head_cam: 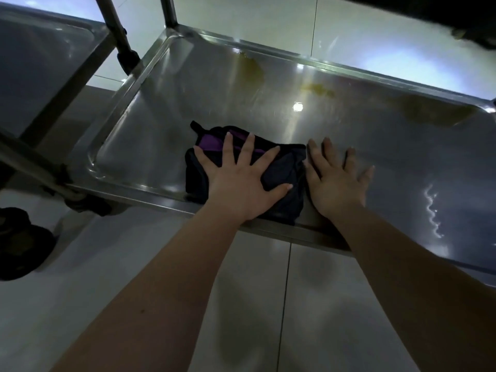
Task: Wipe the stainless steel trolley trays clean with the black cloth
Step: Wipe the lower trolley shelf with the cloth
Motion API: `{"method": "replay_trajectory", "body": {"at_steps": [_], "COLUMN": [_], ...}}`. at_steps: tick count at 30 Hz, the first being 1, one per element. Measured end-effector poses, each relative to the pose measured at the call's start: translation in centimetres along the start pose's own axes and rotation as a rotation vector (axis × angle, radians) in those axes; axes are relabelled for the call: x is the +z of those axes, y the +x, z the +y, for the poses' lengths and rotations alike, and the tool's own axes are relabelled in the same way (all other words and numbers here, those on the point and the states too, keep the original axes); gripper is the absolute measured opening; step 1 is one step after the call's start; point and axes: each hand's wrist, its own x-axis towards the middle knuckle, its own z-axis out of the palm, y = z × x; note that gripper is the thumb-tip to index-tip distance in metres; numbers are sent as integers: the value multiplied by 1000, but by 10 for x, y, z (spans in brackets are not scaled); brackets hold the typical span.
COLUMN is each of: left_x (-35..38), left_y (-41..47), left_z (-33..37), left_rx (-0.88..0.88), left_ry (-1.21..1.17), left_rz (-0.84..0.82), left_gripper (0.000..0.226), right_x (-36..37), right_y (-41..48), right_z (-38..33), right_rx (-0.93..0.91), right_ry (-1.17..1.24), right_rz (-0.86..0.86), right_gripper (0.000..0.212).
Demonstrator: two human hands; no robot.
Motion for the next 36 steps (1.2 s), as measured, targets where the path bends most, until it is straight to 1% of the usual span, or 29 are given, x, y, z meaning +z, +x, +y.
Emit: {"method": "replay_trajectory", "body": {"at_steps": [8, 12, 15, 17, 20, 23, 26, 29, 33, 36], "left_x": [-16, -26, -27, -25, -17, -13, -11, -11, -14, -17], "left_y": [116, 144, 131, 105, 45, -16, -30, 7, 78, 114], "left_z": [2, 2, 1, -5, -24, -44, -45, -29, -2, 16], "left_rx": [8, 1, 27, 61, 111, 122, 93, 99, 100, 105], "left_ry": [-18, -20, 6, 12, 28, 54, 79, 62, 2, 1], "left_rz": [-102, -139, -166, -173, -118, -57, -60, -61, -118, -134], "left_gripper": [83, 82, 83, 83, 85, 85, 85, 84, 81, 80], "right_x": [1, 0, -1, -2, -1, -1, 1, 2, 0, 1], "right_y": [-4, -4, -6, -6, -6, -7, -9, -9, -7, -8], "right_z": [-5, -6, -4, -2, -1, -3, -3, -4, -6, -6], "right_rx": [5, 8, 7, -1, 0, 5, 0, -2, 16, 13], "right_ry": [-4, 5, 32, 45, 58, 45, 30, 1, 5, 5], "right_rz": [6, 14, 7, 12, 16, 26, 29, 21, 10, 16], "right_gripper": [57, 56, 56, 56, 57, 57, 58, 58, 58, 62]}}
